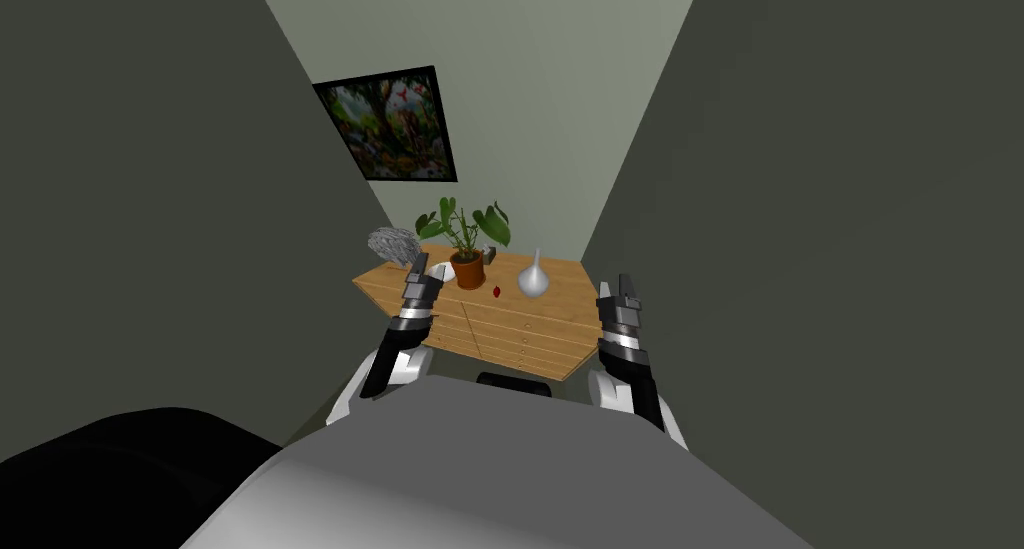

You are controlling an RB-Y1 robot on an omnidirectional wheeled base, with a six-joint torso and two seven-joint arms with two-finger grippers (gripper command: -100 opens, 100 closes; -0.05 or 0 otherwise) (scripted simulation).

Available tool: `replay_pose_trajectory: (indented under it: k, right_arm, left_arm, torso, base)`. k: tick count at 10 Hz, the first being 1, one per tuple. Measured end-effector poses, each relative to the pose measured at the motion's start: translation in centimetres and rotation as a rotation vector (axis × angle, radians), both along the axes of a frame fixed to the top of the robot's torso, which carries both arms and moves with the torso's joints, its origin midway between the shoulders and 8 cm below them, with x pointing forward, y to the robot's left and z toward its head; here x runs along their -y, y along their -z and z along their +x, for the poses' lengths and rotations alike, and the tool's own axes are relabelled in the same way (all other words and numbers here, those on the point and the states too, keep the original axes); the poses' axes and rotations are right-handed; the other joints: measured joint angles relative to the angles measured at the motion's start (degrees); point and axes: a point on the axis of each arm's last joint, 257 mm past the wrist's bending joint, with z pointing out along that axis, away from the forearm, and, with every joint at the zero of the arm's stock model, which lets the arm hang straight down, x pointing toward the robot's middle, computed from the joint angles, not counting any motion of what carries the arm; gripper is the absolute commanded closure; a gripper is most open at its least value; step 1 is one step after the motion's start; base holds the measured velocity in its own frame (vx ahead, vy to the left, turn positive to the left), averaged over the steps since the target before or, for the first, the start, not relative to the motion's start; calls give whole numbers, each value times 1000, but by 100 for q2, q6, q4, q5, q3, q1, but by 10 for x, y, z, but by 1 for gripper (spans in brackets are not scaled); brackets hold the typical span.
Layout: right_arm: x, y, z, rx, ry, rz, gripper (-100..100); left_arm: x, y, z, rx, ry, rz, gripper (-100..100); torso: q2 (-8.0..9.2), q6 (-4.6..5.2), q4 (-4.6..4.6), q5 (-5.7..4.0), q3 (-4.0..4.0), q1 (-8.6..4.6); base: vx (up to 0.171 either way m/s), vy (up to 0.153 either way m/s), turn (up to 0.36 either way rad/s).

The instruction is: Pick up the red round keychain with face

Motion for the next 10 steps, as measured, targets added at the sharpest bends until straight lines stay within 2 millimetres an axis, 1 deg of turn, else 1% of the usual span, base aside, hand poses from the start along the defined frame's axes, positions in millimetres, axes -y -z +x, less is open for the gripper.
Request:
replay_pose_trajectory:
  k: [1, 5, 10]
  right_arm:
    - [0, 0, 0, 0, 0, 0, 0]
    - [0, 0, 0, 0, 0, 0, 0]
    - [0, 0, 0, 0, 0, 0, 0]
  left_arm:
    - [0, -1, 3, -16, 9, 3, -100]
    - [0, 3, 17, -84, 35, 2, -100]
    - [-1, 13, 31, -171, 54, -8, -100]
  torso:
    - [1, 1, 0, 0, 0, -1]
    - [-5, -1, -1, 0, -3, -3]
    - [-14, -3, -3, -1, -8, -7]
  base:
    - [-74, 26, -195]
    - [-46, 21, -101]
    - [-32, 14, -117]
